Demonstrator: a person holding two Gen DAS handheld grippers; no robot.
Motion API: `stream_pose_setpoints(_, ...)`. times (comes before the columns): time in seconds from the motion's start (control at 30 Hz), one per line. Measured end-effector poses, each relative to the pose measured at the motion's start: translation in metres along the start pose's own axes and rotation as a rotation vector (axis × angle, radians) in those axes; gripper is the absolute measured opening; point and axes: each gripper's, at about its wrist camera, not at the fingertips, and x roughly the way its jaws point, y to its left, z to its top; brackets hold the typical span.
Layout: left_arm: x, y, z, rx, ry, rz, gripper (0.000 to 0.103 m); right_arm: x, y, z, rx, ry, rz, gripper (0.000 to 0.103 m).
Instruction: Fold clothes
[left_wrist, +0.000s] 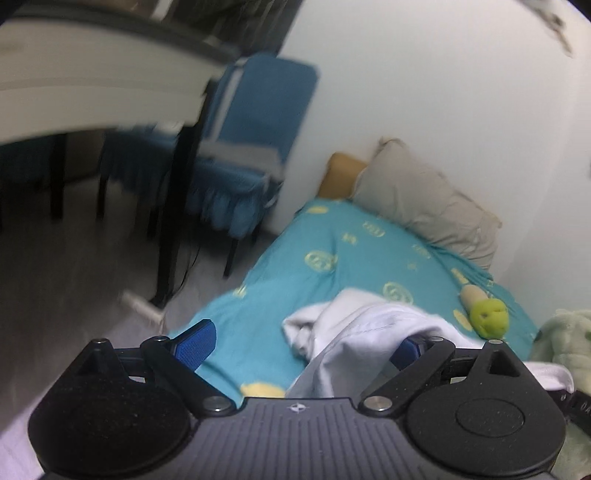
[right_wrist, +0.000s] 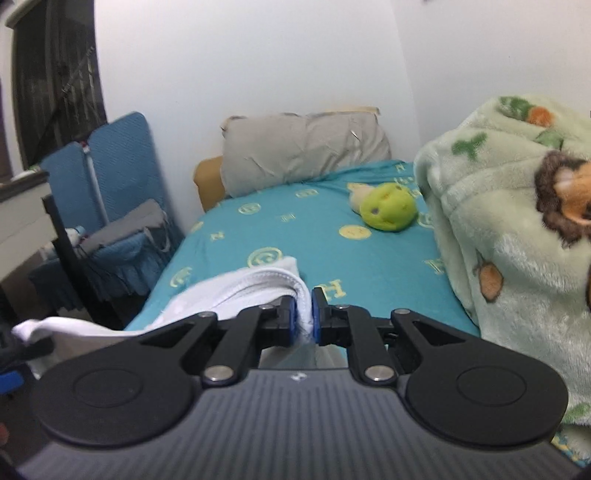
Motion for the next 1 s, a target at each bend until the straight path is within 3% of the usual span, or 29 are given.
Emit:
stream_pose_setpoints(0.1,0.010,-0.018,-0.004,0.083,0.011,-0.020,0.097,-0.007,0.006,0.001,-0.018,-0.027,0.046,0.012)
stream_pose_setpoints(0.23,0.023,-0.040,-0.017,0.234,0.020,0.010,0.097,-0.013,0.014,0.001,-0.040,-0.047,0.092,0.012)
stream_pose_setpoints(0.5,0.034,-0.060,-0.036,0.463,0.052,0.021,0.097,-0.015,0.012,0.006,-0.023,-0.054,0.096,0.012)
stream_pose_setpoints(0.6,0.027,-0.068,-0.045,0.558,-0.003,0.041,0.097,-0.014,0.009,0.006,-0.010,-0.048,0.090,0.012)
stream_pose_setpoints(0.7,0.031,-0.080,-0.056,0.651,-0.055,0.112,0.098,-0.018,0.010,0.007,0.001,-0.058,0.105,0.012)
stream_pose_setpoints(0.87,0.052,-0.089,-0.072,0.716,-0.094,0.280,0.098,-0.024,0.014,0.008,-0.012,-0.091,0.110,0.012)
stream_pose_setpoints(1.0,0.042,-0.079,-0.064,0.667,-0.070,0.279,0.097,-0.014,0.013,0.007,-0.023,-0.069,0.069,0.012)
